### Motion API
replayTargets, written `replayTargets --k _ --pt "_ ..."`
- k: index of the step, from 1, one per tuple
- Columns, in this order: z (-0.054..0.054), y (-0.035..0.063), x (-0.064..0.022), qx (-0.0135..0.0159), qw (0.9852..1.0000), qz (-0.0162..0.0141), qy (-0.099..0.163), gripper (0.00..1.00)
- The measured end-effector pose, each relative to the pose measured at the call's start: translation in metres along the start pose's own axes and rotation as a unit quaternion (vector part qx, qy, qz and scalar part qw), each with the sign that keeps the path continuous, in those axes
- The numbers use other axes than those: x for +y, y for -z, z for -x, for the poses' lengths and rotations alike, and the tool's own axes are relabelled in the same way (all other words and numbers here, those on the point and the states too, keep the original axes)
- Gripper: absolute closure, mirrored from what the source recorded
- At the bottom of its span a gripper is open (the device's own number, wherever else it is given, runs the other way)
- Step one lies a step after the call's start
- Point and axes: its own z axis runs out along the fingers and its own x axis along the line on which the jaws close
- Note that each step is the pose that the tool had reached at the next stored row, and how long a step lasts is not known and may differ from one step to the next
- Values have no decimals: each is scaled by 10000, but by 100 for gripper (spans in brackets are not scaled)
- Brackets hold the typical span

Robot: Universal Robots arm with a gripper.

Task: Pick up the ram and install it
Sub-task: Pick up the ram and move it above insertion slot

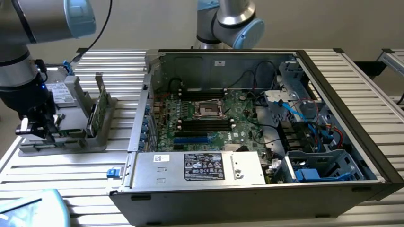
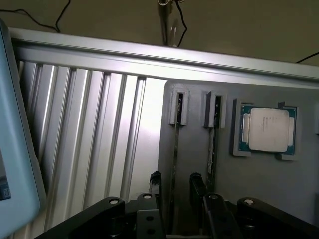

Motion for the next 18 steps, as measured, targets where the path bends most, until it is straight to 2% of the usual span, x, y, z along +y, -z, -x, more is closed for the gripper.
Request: replayTargets --k 18 --pt "18 -326 1 9 10000 -18 70 64"
